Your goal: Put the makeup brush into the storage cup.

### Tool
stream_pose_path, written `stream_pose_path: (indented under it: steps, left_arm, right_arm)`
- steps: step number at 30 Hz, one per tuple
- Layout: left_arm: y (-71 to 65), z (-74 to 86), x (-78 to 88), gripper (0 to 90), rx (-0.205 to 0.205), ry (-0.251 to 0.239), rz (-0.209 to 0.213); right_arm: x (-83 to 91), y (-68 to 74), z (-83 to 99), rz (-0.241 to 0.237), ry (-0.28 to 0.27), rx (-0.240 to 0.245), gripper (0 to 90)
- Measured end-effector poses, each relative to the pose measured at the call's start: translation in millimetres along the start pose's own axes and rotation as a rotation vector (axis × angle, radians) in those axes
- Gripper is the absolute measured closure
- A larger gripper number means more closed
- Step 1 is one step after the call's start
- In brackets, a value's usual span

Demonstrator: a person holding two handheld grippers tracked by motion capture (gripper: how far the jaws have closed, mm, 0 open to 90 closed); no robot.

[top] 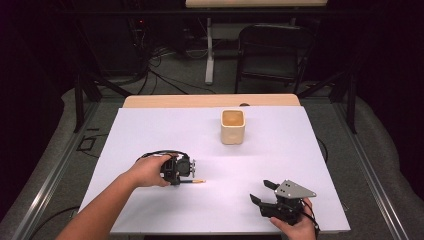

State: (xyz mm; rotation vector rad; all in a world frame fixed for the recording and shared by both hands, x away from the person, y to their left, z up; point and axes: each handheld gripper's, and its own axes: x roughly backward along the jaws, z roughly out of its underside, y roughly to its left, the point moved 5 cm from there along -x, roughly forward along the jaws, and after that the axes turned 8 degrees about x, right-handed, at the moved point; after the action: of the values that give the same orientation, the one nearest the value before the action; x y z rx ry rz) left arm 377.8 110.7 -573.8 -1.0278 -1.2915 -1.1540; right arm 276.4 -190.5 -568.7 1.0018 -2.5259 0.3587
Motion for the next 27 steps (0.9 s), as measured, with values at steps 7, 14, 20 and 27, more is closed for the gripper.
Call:
stream_pose_path:
  steps: [7, 14, 20, 27]
  left_arm:
    - [-0.7, -0.8, 0.2, 83.3, 0.009, 0.014, 0.006]
    - [-1.5, -0.7, 0.3, 83.5, 0.01, 0.01, -0.008]
    - [-1.9, 0.2, 0.1, 83.6, 0.015, 0.006, -0.015]
    - [-0.7, 2.8, 4.0, 83.6, 0.026, -0.001, -0.011]
  right_arm:
    - [-0.2, 0.2, 0.0, 0.0, 0.001, -0.001, 31.4]
    - [-0.6, -0.1, 0.1, 0.001, -0.002, -0.002, 31.4]
    - [-0.7, -0.3, 0.3, 0.002, -0.001, -0.002, 31.4]
    - [-0.7, -0.5, 0.3, 0.002, -0.002, -0.004, 31.4]
